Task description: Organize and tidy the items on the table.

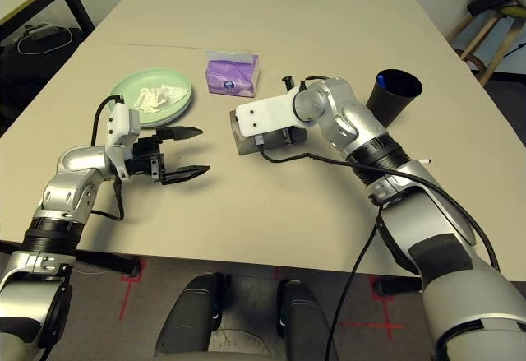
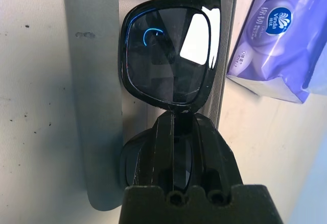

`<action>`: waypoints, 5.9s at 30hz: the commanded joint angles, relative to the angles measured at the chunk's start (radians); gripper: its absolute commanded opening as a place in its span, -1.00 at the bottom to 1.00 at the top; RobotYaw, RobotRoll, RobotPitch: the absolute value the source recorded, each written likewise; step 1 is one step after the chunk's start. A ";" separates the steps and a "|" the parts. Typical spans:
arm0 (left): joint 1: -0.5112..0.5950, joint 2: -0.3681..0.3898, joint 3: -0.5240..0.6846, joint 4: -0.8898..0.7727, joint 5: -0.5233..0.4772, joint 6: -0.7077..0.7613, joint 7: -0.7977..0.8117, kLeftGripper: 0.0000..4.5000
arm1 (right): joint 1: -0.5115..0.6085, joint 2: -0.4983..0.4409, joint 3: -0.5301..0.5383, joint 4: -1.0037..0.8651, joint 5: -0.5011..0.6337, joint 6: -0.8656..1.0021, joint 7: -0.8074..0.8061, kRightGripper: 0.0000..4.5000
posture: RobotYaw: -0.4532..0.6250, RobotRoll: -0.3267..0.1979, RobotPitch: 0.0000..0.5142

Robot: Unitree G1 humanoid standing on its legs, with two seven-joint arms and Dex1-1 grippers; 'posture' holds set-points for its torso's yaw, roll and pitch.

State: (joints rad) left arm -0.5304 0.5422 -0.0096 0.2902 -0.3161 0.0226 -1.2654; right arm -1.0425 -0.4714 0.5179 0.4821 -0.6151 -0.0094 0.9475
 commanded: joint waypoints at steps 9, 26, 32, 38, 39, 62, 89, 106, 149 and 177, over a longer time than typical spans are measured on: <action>0.005 0.009 -0.002 -0.012 -0.007 0.007 0.001 1.00 | 0.022 0.010 0.019 -0.007 -0.017 -0.005 0.001 -0.85 | 0.30 0.25 -0.58; 0.019 0.010 -0.001 -0.023 -0.009 0.008 0.010 1.00 | -0.027 0.037 0.028 0.086 -0.042 -0.031 -0.037 -0.85 | 0.31 0.25 -0.59; 0.021 0.011 -0.002 -0.026 -0.009 0.009 0.010 1.00 | -0.020 0.035 0.032 0.098 -0.047 -0.042 -0.044 -0.85 | 0.31 0.25 -0.59; 0.022 0.016 -0.001 -0.026 -0.010 0.009 0.007 1.00 | -0.011 0.028 0.032 0.088 -0.042 -0.035 -0.017 -0.85 | 0.31 0.25 -0.59; 0.021 0.016 -0.001 -0.027 -0.011 0.009 0.007 1.00 | -0.008 0.027 0.032 0.085 -0.042 -0.034 -0.013 -0.85 | 0.31 0.25 -0.59; -0.011 0.011 -0.009 0.005 -0.005 0.008 -0.002 1.00 | -0.016 -0.030 -0.026 -0.069 0.005 0.032 0.085 0.98 | 0.22 0.25 -0.68; -0.198 -0.132 -0.025 0.308 0.059 -0.071 0.072 1.00 | 0.560 0.085 -0.683 -0.384 0.840 0.322 -0.002 0.98 | 0.02 0.25 -0.64; -0.222 -0.123 -0.025 0.476 0.163 -0.143 0.191 1.00 | 0.671 0.039 -0.672 -0.244 0.924 -0.027 0.020 0.98 | 0.04 0.25 -0.60; -0.466 -0.232 0.061 0.821 0.216 -0.125 0.499 -0.99 | 0.701 0.062 -0.620 -0.290 0.951 0.035 -0.069 1.00 | -0.04 0.25 -0.57; -0.375 -0.207 -0.010 0.684 0.211 0.031 0.126 -0.99 | 0.695 0.060 -0.612 -0.396 0.970 0.144 -0.149 1.00 | -0.04 0.25 -0.57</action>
State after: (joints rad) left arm -0.9402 0.3224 0.0161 1.0164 -0.1110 0.0060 -1.0561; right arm -0.3432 -0.4028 -0.0967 0.1020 0.3513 0.1267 0.8025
